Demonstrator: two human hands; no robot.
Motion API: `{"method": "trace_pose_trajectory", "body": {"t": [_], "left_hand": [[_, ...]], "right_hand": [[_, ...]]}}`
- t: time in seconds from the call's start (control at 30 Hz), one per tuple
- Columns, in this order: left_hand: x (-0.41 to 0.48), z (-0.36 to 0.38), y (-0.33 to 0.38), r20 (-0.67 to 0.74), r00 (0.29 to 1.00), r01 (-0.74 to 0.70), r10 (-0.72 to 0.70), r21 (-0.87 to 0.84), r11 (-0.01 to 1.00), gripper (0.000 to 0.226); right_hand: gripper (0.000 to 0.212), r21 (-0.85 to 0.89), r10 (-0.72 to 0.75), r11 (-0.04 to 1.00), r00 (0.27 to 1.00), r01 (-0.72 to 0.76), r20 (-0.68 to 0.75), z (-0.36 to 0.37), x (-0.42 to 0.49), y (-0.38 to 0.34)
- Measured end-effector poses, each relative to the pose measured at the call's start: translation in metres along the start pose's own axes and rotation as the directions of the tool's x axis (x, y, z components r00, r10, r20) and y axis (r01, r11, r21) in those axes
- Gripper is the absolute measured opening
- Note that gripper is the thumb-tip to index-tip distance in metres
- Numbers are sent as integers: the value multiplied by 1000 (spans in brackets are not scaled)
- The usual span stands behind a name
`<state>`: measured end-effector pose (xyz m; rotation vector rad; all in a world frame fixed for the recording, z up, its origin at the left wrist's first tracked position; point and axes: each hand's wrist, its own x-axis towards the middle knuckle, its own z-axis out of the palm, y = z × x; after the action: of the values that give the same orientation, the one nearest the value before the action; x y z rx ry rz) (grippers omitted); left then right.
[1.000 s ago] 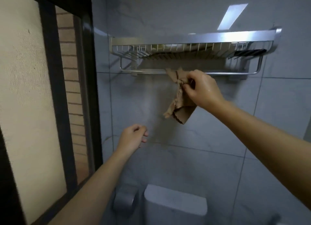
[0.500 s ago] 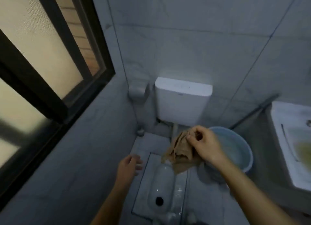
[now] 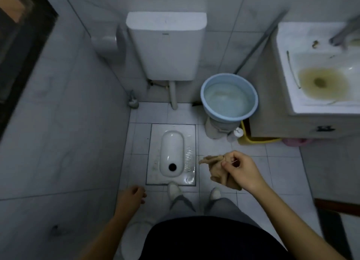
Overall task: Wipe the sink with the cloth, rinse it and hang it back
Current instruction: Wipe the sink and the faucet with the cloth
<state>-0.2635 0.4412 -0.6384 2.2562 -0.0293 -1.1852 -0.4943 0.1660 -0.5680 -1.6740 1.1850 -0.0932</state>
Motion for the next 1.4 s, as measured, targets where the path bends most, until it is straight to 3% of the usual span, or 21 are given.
{"method": "trace_pose_trajectory", "body": {"t": [0.2,0.67,0.93,1.1,1.2,1.3,1.4], "left_hand": [[-10,45,22,21,997,-80,79,92,993,21],[-81,189,65,44,999,-12,4,182,983,25],[-46,308,172,207,978,-93,35,276,957,29],[-44,420,257,410,911,-203,34,375,904,29],[-58,482,309,538,838,-385,95,458,801,29],[-76,533,360,652,739,-560,170,455,693,28],[-85,567,400,713,666,-674,219,450,586,26]], "right_hand": [[15,67,41,997,998,-37,-57,-38,-44,58],[6,392,252,909,936,-143,-244,-204,-142,170],[7,571,491,783,810,-247,-321,-282,-143,219],[12,674,615,692,699,-258,-364,-333,-144,232],[1,683,646,682,653,-261,-395,-359,-141,240],[9,720,688,647,599,-251,-410,-386,-127,260],[4,652,663,699,608,-294,-437,-416,-99,279]]}}
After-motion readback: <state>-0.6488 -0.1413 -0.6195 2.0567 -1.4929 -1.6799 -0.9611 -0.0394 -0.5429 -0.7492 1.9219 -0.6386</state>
